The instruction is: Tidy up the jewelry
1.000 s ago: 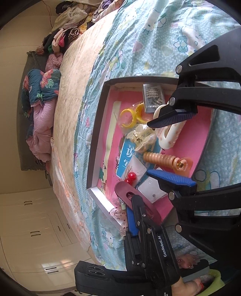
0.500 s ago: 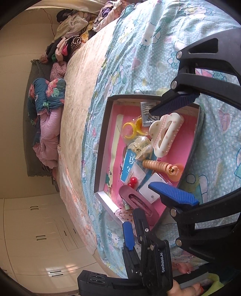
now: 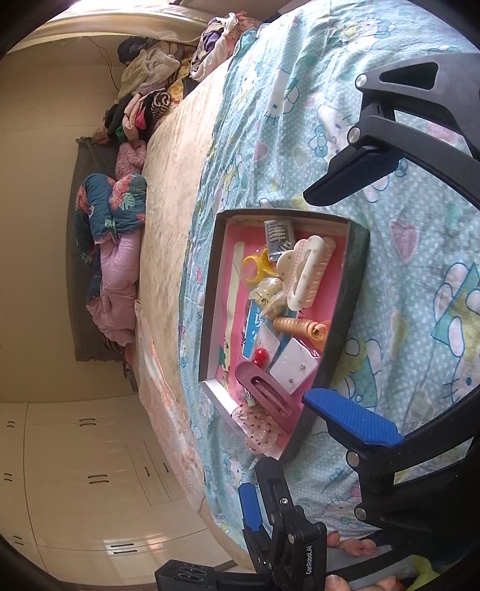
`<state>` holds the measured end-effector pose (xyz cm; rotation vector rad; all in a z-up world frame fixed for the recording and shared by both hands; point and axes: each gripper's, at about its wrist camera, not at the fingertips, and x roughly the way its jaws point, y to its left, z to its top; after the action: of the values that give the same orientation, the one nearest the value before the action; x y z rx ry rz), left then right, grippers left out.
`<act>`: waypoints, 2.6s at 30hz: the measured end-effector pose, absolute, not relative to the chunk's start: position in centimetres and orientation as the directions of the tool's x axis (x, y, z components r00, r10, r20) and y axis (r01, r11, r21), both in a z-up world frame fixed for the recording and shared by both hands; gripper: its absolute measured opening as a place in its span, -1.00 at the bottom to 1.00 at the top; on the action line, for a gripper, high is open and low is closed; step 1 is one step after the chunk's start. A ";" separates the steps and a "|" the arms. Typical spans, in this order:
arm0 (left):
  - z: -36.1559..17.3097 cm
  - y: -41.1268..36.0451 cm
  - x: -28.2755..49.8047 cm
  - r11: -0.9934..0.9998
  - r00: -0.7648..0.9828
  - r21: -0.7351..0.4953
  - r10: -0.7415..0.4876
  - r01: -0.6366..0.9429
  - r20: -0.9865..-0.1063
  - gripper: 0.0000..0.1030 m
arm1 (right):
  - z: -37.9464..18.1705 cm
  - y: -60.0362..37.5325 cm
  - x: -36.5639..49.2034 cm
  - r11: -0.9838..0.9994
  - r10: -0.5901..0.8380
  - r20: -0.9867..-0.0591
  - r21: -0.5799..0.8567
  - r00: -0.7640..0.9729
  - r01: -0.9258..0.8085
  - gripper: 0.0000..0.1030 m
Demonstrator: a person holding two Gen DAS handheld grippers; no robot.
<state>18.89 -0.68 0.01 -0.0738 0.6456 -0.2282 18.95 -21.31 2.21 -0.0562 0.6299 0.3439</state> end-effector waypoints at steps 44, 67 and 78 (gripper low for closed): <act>-1.7 -1.0 9.4 0.990 0.900 -0.077 -0.143 0.122 -0.412 0.78 | 0.5 -21.5 7.9 0.987 0.158 -0.324 0.015 0.933 -0.162 0.88; -1.7 -0.9 9.3 0.991 0.905 -0.073 -0.131 0.111 -0.405 0.78 | 0.1 -20.8 7.8 0.984 0.170 -0.350 0.014 0.921 -0.177 0.88; -1.8 -0.9 9.3 0.991 0.905 -0.073 -0.130 0.110 -0.405 0.78 | 0.1 -20.7 7.8 0.984 0.169 -0.349 0.015 0.922 -0.175 0.88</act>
<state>9.30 -0.94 -1.76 -0.0484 0.4220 -0.1241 7.81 -20.71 0.08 -0.0163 0.3568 0.1770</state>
